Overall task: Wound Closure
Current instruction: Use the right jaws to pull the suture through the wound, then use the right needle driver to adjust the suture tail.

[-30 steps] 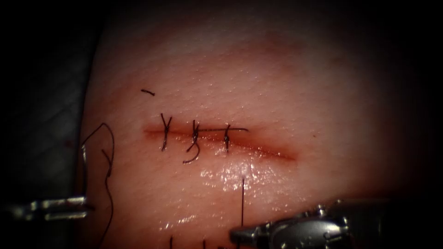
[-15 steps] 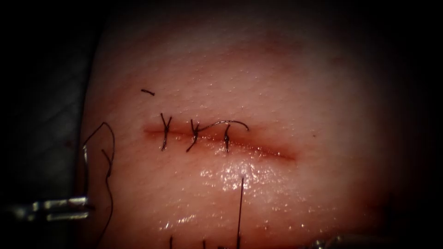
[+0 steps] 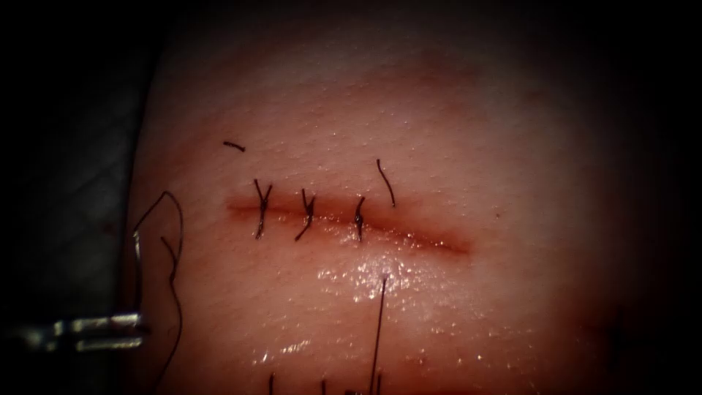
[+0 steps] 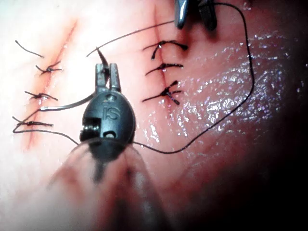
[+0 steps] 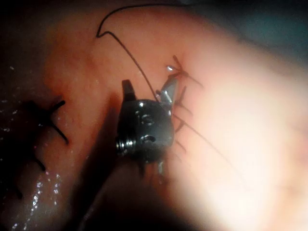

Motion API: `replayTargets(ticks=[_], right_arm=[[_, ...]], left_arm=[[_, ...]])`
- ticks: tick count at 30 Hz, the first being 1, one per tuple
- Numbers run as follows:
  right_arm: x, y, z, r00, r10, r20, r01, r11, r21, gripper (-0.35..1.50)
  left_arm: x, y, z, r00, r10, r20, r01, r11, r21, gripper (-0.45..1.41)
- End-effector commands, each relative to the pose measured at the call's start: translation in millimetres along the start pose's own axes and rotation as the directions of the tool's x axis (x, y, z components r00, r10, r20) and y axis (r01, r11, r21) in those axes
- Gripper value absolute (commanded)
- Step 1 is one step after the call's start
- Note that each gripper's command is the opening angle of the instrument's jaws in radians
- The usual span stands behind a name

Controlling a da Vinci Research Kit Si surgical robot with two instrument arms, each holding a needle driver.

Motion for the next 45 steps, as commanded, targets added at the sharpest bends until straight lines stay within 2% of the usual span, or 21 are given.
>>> replayTargets(ticks=[1,6,7,9,14,17,18,20,22,23,24,25,26,29,32,33,35,38,41,43,45], right_arm=[[-0.5,0.1,-0.5,1.000,0.014,0.009,-0.013,0.999,-0.048,1.48],[-1.5,1.8,-5.2,0.998,0.053,0.045,-0.049,0.995,-0.089,1.48],[-2.0,2.8,-7.6,0.996,0.074,0.058,-0.068,0.992,-0.108,1.48],[-2.7,4.0,-9.7,0.995,0.069,0.074,-0.059,0.990,-0.131,1.48],[-4.3,7.6,-12.8,0.988,0.116,0.102,-0.095,0.977,-0.190,1.43],[-5.7,10.1,-13.1,0.975,0.218,0.053,-0.197,0.944,-0.264,1.37],[-6.1,10.8,-13.0,0.964,0.264,0.036,-0.244,0.927,-0.284,1.33],[-7.2,12.1,-12.2,0.881,0.471,-0.046,-0.460,0.829,-0.319,0.83],[-8.4,13.3,-10.9,0.832,0.550,-0.079,-0.540,0.767,-0.346,0.51],[-8.8,13.8,-10.2,0.829,0.554,-0.074,-0.540,0.760,-0.361,0.46],[-9.2,14.2,-9.5,0.808,0.583,-0.082,-0.568,0.735,-0.370,0.44],[-10.1,15.1,-7.8,0.742,0.661,-0.111,-0.645,0.658,-0.389,0.51],[-10.6,16.0,-6.4,0.702,0.701,-0.128,-0.682,0.609,-0.406,0.79],[-11.4,17.6,-4.1,0.664,0.734,-0.144,-0.706,0.551,-0.445,0.88],[-11.7,18.9,-2.4,0.641,0.752,-0.152,-0.713,0.511,-0.480,0.88],[-11.9,19.4,-1.6,0.633,0.758,-0.156,-0.714,0.495,-0.495,0.79],[-12.0,20.2,-0.4,0.620,0.767,-0.166,-0.717,0.468,-0.516,0.85],[-12.3,21.4,1.5,0.607,0.780,-0.150,-0.708,0.447,-0.547,0.58],[-13.2,23.2,3.7,0.591,0.797,-0.124,-0.698,0.428,-0.575,0.78],[-13.6,23.7,4.4,0.582,0.807,-0.103,-0.692,0.425,-0.583,0.78],[-14.1,24.1,4.9,0.577,0.812,-0.089,-0.687,0.423,-0.590,0.88]], left_arm=[[-0.5,0.2,0.7,1.000,-0.001,-0.001,0.001,1.000,-0.001,-0.45],[-0.9,-0.2,1.0,1.000,-0.002,0.002,0.002,1.000,-0.002,-0.45],[-1.1,-0.4,1.2,1.000,-0.003,0.002,0.003,1.000,-0.001,-0.45],[-1.5,-0.7,1.5,1.000,-0.004,0.003,0.004,1.000,0.000,-0.45],[-2.3,-1.2,2.0,1.000,-0.005,0.008,0.005,1.000,0.002,-0.45],[-2.3,-1.2,2.2,1.000,-0.005,0.011,0.005,1.000,0.002,-0.45],[-2.2,-1.1,2.3,1.000,-0.004,0.014,0.004,1.000,0.001,-0.45],[-2.2,-1.0,2.5,1.000,-0.004,0.017,0.004,1.000,0.002,-0.45],[-2.2,-0.9,2.6,1.000,-0.003,0.019,0.003,1.000,0.001,-0.45],[-2.2,-0.9,2.6,1.000,-0.003,0.020,0.003,1.000,0.001,-0.45],[-2.2,-0.9,2.7,1.000,-0.003,0.020,0.003,1.000,0.001,-0.45],[-2.2,-0.9,2.6,1.000,-0.003,0.019,0.003,1.000,0.001,-0.45],[-2.2,-0.9,2.6,1.000,-0.003,0.019,0.003,1.000,0.001,-0.45],[-2.2,-0.9,2.7,1.000,-0.003,0.020,0.003,1.000,0.002,-0.45],[-2.1,-0.8,2.8,1.000,-0.002,0.022,0.002,1.000,0.002,-0.45],[-2.1,-0.8,2.9,1.000,-0.002,0.023,0.002,1.000,0.002,-0.45],[-2.1,-0.7,3.0,1.000,-0.002,0.027,0.002,1.000,0.003,-0.45],[-2.1,-0.6,3.1,1.000,-0.001,0.030,0.001,1.000,0.002,-0.45],[-2.1,-0.6,3.1,1.000,-0.001,0.030,0.001,1.000,0.003,-0.45],[-2.1,-0.6,3.1,1.000,-0.001,0.030,0.001,1.000,0.003,-0.45],[-2.1,-0.5,3.1,1.000,-0.001,0.030,0.001,1.000,0.003,-0.45]])
